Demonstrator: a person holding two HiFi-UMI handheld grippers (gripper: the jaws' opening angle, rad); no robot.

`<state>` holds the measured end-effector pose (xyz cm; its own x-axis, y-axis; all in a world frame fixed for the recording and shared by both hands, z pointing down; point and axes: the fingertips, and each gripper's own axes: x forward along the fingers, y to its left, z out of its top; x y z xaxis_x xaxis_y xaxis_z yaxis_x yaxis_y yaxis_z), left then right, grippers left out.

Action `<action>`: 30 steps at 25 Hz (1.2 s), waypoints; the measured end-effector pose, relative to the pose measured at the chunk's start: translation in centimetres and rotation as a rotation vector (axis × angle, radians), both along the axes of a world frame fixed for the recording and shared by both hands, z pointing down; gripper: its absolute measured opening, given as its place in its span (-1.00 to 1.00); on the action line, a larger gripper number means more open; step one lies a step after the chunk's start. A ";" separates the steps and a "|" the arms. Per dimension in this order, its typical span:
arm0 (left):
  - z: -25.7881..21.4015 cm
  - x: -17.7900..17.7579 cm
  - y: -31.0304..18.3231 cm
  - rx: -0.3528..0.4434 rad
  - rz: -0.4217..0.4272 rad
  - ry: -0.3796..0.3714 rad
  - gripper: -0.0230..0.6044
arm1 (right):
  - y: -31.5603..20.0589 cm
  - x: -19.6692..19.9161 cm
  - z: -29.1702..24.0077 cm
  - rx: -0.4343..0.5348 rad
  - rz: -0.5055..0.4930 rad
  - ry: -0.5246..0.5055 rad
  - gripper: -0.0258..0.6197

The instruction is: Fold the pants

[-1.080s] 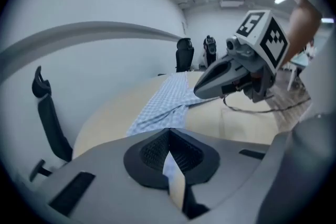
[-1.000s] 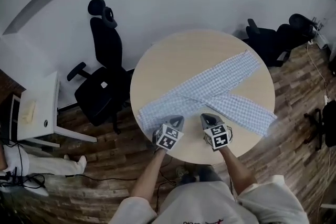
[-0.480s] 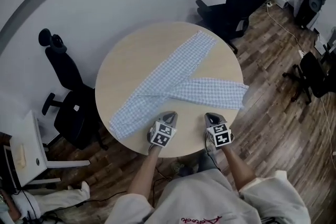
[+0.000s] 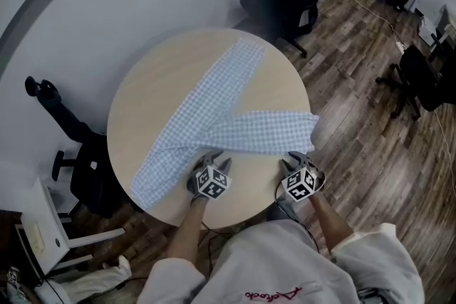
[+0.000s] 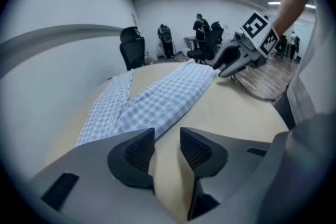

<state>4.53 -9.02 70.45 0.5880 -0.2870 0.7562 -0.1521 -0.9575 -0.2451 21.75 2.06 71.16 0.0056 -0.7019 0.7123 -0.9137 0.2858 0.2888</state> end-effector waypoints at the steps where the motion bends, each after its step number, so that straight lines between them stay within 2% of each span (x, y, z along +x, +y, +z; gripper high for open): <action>1: 0.6 0.3 -0.2 0.020 0.038 -0.045 -0.44 | -0.1 0.4 0.4 -0.016 -0.058 0.067 -0.47; 4: 1.6 1.1 -1.3 0.082 0.117 -0.137 -0.42 | -0.8 1.7 1.3 -0.047 -0.151 0.163 -0.47; 7: 2.5 1.4 -2.8 0.096 0.133 -0.188 -0.42 | -1.5 2.1 1.9 -0.069 -0.230 0.199 -0.51; 9: 3.0 1.5 -3.5 0.099 0.142 -0.216 -0.42 | -1.7 1.9 2.3 -0.087 -0.286 0.233 -0.60; 11: 3.2 1.6 -4.0 0.103 0.138 -0.227 -0.45 | -1.7 2.0 2.5 -0.100 -0.309 0.244 -0.77; 13: 3.0 1.9 -4.5 0.112 0.124 -0.217 -0.71 | -1.9 2.4 2.2 -0.095 -0.306 0.232 -0.80; 15: 2.6 2.2 -4.8 0.125 0.118 -0.202 -0.79 | -2.5 2.9 1.0 -0.059 -0.286 0.225 -0.81; 22: -0.3 3.4 -7.1 0.133 0.036 -0.107 -0.81 | -8.8 7.2 -4.3 0.061 -0.280 0.315 -0.81; 27: -3.6 4.5 -10.3 0.151 -0.053 -0.036 -0.81 | -15.3 9.6 -7.9 0.131 -0.333 0.373 -0.81; 30: -4.8 4.8 -12.4 0.159 -0.093 -0.022 -0.81 | -19.3 10.3 -9.6 0.159 -0.388 0.413 -0.81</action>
